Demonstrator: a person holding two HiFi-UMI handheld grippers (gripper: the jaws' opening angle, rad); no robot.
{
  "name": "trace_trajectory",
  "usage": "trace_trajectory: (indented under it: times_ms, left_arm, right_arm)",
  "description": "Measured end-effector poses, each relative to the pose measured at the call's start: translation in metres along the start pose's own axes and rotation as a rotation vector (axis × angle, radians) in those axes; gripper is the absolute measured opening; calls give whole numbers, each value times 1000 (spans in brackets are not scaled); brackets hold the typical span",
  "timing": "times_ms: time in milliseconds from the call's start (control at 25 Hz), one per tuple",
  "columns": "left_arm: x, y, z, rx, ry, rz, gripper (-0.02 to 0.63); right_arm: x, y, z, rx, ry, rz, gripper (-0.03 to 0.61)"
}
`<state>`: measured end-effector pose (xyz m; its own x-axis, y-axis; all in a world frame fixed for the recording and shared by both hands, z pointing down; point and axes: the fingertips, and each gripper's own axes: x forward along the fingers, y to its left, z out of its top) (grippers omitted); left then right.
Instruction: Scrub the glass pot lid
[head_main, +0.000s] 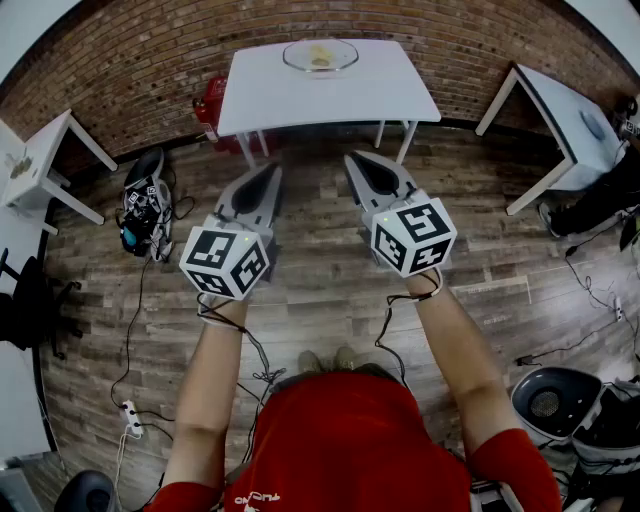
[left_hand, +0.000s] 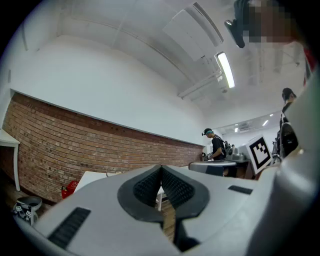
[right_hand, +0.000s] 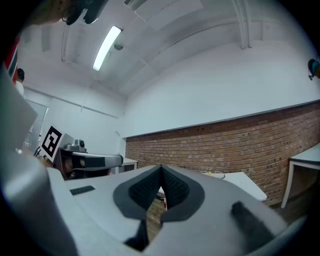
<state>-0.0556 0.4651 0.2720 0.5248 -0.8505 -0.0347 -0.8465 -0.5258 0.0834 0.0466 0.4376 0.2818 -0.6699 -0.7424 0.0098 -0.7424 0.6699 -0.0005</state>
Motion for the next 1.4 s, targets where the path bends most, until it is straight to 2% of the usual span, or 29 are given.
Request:
trace_trajectory:
  times_ms: [520,1120,1400]
  left_arm:
    - [14,-11,-2,-10,0,16,18]
    - [56,-21,-11,-4,18,83,18]
    - [68,-15,-11,0,19,103,17]
  right_arm:
    - [-8,-18,-1,17,-10,23,29]
    - [-9,-84,-7,10,4,39,31]
    - [-2,-91,-8,-3,3,55,31]
